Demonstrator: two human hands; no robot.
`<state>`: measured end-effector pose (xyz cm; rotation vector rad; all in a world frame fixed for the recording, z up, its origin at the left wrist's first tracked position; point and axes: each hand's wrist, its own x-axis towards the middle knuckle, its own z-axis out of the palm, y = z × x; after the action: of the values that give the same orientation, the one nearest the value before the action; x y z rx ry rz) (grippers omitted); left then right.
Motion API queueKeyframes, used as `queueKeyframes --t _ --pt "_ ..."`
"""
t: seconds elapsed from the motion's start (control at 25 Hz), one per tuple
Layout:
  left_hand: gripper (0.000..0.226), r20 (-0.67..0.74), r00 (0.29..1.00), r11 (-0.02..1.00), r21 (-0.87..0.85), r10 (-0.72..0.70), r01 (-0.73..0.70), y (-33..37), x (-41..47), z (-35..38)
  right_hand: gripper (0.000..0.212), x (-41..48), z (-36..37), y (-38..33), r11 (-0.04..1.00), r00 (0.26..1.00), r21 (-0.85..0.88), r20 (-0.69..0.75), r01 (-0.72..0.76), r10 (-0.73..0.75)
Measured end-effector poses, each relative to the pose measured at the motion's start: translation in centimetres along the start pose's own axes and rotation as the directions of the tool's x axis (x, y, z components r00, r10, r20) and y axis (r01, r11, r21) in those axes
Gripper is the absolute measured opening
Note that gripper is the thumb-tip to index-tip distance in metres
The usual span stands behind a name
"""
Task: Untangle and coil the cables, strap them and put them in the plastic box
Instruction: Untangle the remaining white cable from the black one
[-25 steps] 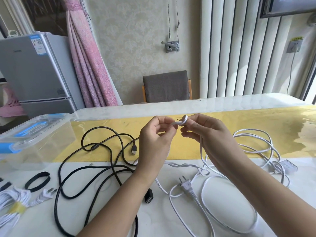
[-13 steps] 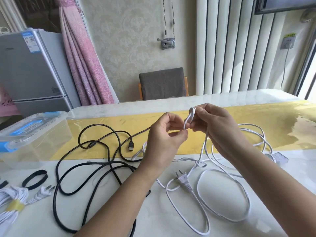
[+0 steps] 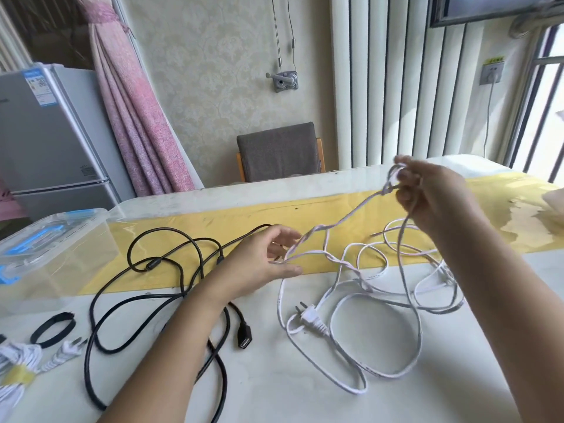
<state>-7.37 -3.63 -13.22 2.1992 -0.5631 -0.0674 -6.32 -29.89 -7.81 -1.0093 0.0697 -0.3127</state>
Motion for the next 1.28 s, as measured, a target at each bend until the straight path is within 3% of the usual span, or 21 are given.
queueKeyframes --t 0.12,0.2,0.28,0.32,0.36,0.44,0.48,0.56,0.68,0.72,0.76,0.84,0.92,0.96,1.04,1.08,1.12,1.16,1.2,1.24,1.28 --pt "0.051 -0.145 0.989 0.913 0.406 0.032 0.030 -0.6 0.5 -0.2 0.022 1.5 -2.9 -1.1 0.968 0.969 0.235 -0.245 0.084 -0.025" --pt "0.049 -0.388 0.915 0.872 0.481 0.113 0.096 -1.1 0.4 -2.0 0.024 1.8 -3.8 -1.2 0.959 0.944 0.256 -0.328 0.125 -0.036" --pt "0.022 -0.640 0.769 0.967 0.198 0.006 0.158 -1.8 -0.1 -4.6 0.023 1.9 -4.1 -1.4 0.961 0.924 0.227 -0.377 0.158 -0.063" --pt "0.006 -0.682 0.719 0.988 -0.038 -0.133 0.148 -2.1 -0.2 -5.6 0.022 1.9 -4.1 -1.4 0.964 0.917 0.202 -0.390 0.174 -0.084" --pt "0.011 -0.661 0.694 0.950 -0.291 -0.284 0.113 -2.3 -0.2 -6.2 0.021 1.7 -4.0 -1.5 0.967 0.915 0.171 -0.387 0.191 -0.112" --pt "0.028 -0.477 0.735 0.696 -0.718 -0.481 -0.010 -2.6 0.0 -7.0 0.022 1.5 -3.6 -1.3 0.972 0.916 0.087 -0.361 0.219 -0.174" --pt "0.029 -0.413 0.768 0.538 -0.836 -0.490 -0.106 -2.4 0.0 -7.3 0.022 1.4 -3.5 -1.2 0.971 0.911 0.051 -0.361 0.232 -0.198" --pt "0.022 -0.506 0.714 0.419 -0.850 -0.484 -0.318 -2.7 -0.5 -8.2 0.024 1.5 -3.7 -1.3 0.966 0.886 0.056 -0.415 0.252 -0.207" --pt "0.017 -0.709 0.372 0.488 -0.691 -0.599 -0.533 -3.9 -1.6 -9.6 0.024 2.2 -4.6 -1.5 0.950 0.833 0.097 -0.512 0.297 -0.209" --pt "0.020 -0.683 0.355 0.459 -0.708 -0.638 -0.536 -4.2 -1.7 -9.7 0.024 2.4 -4.5 -1.2 0.947 0.827 0.067 -0.509 0.315 -0.239" --pt "0.024 -0.622 0.412 0.427 -0.771 -0.666 -0.473 -4.2 -1.6 -9.4 0.022 2.5 -4.1 -0.7 0.943 0.833 0.018 -0.476 0.331 -0.283" --pt "0.031 -0.391 0.664 0.466 -0.882 -0.638 -0.071 -2.8 -1.1 -8.4 0.019 2.2 -2.8 0.8 0.925 0.867 -0.203 -0.329 0.322 -0.374" --pt "0.033 -0.129 0.798 0.586 -0.748 -0.589 0.311 -1.7 -0.6 -7.3 0.018 1.9 -2.1 2.5 0.761 0.905 -0.591 -0.118 0.267 -0.409" --pt "0.030 -0.037 0.835 0.606 -0.706 -0.549 0.367 -1.2 -0.7 -6.9 0.021 1.7 -2.1 3.1 0.587 0.925 -0.779 -0.020 0.223 -0.378" --pt "0.017 0.020 0.905 0.517 -0.816 -0.425 0.261 -0.8 -0.8 -6.6 0.032 0.7 -1.8 4.0 0.082 0.943 -0.990 0.082 0.115 -0.322" --pt "0.022 0.024 0.937 0.417 -0.891 -0.347 0.178 -0.5 -0.9 -6.7 0.039 0.0 -1.3 4.2 -0.088 0.925 -0.990 0.136 0.112 -0.354" --pt "0.033 0.020 0.961 0.333 -0.936 -0.276 0.115 -0.2 -1.0 -6.8 0.044 -0.6 -0.5 4.3 -0.138 0.883 -0.972 0.231 0.191 -0.408" --pt "0.041 0.002 0.974 0.295 -0.953 -0.225 0.070 0.2 -1.1 -6.8 0.046 -1.7 0.7 4.3 -0.050 0.853 -0.937 0.336 0.346 -0.399" --pt "0.042 -0.029 0.982 0.301 -0.953 -0.185 0.029 0.4 -1.0 -6.6 0.048 -2.8 2.0 4.6 0.163 0.853 -0.857 0.433 0.490 -0.291" --pt "0.037 -0.072 0.986 0.322 -0.947 -0.154 -0.019 0.7 -0.9 -6.3 0.050 -4.3 3.4 5.0 0.405 0.842 -0.754 0.533 0.518 -0.084" --pt "0.027 -0.119 0.983 0.351 -0.934 -0.138 -0.064 1.1 -0.7 -5.9 0.048 -5.7 4.5 5.6 0.579 0.755 -0.676 0.638 0.456 0.150"
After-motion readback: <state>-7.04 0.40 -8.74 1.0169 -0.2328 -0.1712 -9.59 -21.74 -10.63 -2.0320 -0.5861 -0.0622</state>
